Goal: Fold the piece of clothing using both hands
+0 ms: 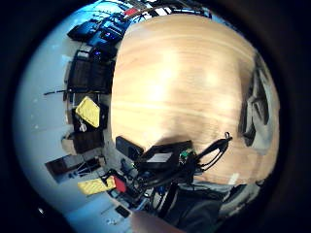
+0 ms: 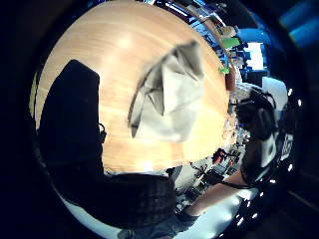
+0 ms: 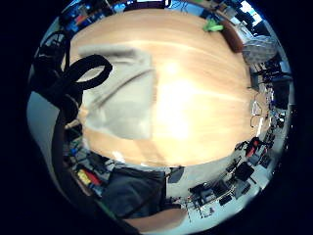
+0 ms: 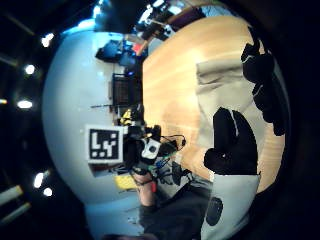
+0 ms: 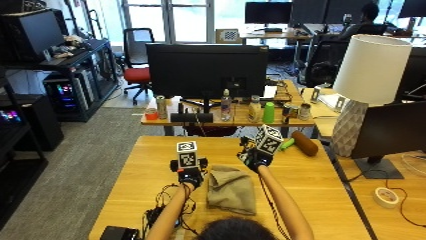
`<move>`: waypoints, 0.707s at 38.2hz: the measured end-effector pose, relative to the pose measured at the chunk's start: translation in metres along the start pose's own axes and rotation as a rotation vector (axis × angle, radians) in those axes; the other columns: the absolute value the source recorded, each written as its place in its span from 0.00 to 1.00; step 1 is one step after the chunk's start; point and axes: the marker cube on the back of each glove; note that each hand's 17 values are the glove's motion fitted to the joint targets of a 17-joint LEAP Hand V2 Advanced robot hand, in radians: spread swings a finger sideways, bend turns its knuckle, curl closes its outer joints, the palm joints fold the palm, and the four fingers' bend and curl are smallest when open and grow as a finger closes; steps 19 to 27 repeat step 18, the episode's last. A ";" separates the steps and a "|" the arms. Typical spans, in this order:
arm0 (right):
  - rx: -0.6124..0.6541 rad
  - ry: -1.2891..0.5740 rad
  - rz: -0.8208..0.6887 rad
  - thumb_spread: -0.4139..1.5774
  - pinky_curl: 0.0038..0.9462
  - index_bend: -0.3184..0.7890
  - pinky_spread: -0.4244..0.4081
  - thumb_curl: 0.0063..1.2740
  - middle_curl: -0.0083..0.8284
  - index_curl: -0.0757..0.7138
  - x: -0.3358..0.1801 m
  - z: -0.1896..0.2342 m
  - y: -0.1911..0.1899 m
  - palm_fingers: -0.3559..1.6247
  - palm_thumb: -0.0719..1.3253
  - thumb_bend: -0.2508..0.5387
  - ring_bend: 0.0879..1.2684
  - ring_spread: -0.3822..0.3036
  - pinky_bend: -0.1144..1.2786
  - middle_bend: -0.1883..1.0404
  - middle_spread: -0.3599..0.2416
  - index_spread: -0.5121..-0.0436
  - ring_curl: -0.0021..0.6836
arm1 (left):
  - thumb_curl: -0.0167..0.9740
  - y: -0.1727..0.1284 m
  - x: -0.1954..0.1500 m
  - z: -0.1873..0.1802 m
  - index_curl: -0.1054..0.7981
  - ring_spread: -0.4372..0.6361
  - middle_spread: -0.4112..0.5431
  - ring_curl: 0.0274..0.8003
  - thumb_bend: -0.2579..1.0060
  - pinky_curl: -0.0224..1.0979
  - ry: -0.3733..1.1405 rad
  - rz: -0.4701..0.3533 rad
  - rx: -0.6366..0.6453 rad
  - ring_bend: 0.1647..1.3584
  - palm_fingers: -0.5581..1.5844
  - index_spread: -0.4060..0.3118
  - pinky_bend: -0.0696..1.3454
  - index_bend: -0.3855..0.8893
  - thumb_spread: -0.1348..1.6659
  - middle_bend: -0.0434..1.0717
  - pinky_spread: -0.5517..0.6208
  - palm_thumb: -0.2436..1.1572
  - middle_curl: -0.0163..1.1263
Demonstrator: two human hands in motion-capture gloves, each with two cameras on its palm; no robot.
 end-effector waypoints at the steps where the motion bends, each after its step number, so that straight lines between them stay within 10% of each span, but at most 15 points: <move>1: 0.044 0.039 0.009 0.77 0.43 0.34 0.20 0.31 0.58 0.27 0.013 -0.006 -0.005 0.74 0.76 0.30 0.52 0.29 0.61 0.48 0.46 0.65 0.63 | 0.24 0.001 0.003 0.000 0.40 0.84 0.69 0.33 0.26 0.32 -0.002 0.007 -0.001 0.28 0.25 0.67 0.27 0.42 0.93 0.21 0.86 0.30 0.27; 6: 0.091 0.184 0.281 0.78 0.42 0.35 0.22 0.31 0.57 0.28 0.069 -0.041 0.003 0.74 0.76 0.30 0.50 0.30 0.59 0.48 0.46 0.65 0.62 | 0.24 0.004 0.020 -0.004 0.40 0.84 0.69 0.33 0.25 0.32 -0.019 0.042 -0.001 0.28 0.25 0.68 0.27 0.41 0.93 0.21 0.86 0.29 0.27; 27: 0.121 0.185 0.386 0.79 0.42 0.35 0.25 0.32 0.57 0.29 0.122 -0.051 0.009 0.75 0.75 0.30 0.48 0.30 0.56 0.45 0.46 0.65 0.62 | 0.24 -0.003 0.050 0.004 0.41 0.84 0.70 0.32 0.24 0.32 -0.040 0.101 -0.026 0.29 0.25 0.68 0.28 0.42 0.92 0.20 0.86 0.29 0.27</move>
